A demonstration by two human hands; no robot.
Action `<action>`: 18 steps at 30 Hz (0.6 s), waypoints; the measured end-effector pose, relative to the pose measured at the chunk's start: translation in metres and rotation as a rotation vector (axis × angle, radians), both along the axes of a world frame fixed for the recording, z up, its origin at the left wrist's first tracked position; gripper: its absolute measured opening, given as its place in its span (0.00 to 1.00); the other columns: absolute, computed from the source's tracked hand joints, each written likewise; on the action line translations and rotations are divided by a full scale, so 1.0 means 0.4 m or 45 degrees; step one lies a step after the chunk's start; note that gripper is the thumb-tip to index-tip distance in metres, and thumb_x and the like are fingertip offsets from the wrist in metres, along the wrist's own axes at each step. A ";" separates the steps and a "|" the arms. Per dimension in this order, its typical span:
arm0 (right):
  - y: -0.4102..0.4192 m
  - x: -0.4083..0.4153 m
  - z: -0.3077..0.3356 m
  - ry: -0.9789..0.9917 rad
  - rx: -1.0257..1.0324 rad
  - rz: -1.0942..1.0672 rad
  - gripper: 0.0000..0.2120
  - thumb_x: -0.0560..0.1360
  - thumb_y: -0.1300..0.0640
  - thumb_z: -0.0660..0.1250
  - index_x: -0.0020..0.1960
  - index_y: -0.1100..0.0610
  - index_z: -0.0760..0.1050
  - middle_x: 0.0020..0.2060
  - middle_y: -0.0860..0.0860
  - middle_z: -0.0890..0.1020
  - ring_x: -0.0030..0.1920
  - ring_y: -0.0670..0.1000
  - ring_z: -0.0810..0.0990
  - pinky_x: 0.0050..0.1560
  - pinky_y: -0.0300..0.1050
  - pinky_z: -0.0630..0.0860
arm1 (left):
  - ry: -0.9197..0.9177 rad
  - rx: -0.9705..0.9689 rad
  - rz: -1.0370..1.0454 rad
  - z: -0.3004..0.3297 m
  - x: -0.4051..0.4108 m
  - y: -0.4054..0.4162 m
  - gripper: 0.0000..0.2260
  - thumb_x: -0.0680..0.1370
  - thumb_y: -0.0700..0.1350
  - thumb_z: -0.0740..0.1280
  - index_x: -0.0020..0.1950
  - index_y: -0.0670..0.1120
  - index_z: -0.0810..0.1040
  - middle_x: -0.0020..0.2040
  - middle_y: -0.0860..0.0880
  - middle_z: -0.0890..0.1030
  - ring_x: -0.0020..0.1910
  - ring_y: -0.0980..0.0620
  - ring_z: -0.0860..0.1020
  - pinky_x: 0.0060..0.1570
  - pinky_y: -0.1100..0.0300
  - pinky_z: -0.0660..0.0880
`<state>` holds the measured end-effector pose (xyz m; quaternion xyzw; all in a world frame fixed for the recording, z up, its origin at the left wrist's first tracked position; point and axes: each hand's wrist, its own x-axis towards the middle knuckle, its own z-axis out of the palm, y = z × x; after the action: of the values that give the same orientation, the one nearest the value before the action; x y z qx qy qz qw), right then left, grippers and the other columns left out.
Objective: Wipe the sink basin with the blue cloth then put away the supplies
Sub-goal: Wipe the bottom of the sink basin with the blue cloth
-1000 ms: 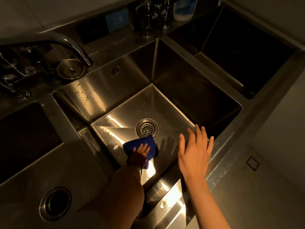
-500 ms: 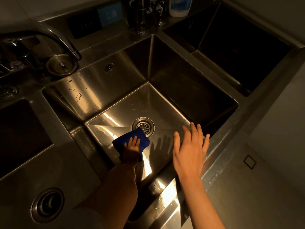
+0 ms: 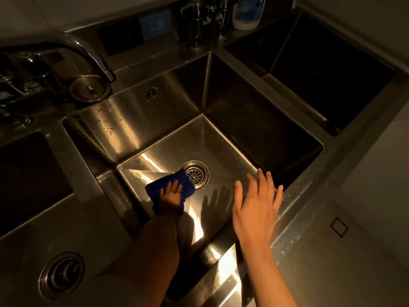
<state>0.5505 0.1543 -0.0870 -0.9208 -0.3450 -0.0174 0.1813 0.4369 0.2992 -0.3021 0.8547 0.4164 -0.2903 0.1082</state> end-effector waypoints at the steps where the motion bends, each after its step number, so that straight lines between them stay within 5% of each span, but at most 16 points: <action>1: 0.000 -0.001 0.001 0.004 0.004 0.000 0.21 0.78 0.48 0.53 0.64 0.59 0.72 0.67 0.58 0.69 0.72 0.55 0.59 0.72 0.54 0.46 | 0.013 -0.014 0.030 0.004 -0.004 0.021 0.25 0.84 0.47 0.51 0.79 0.47 0.45 0.79 0.46 0.43 0.78 0.45 0.45 0.74 0.47 0.50; 18: -0.001 0.001 0.002 0.019 -0.011 0.002 0.22 0.78 0.47 0.52 0.64 0.59 0.71 0.68 0.57 0.68 0.72 0.54 0.57 0.72 0.53 0.44 | -0.004 -0.142 0.213 0.003 -0.003 -0.017 0.29 0.82 0.51 0.57 0.79 0.48 0.47 0.79 0.47 0.45 0.78 0.42 0.46 0.74 0.45 0.51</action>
<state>0.5508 0.1540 -0.0864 -0.9213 -0.3446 -0.0089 0.1797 0.4355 0.2926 -0.3007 0.8102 0.4693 -0.3016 0.1802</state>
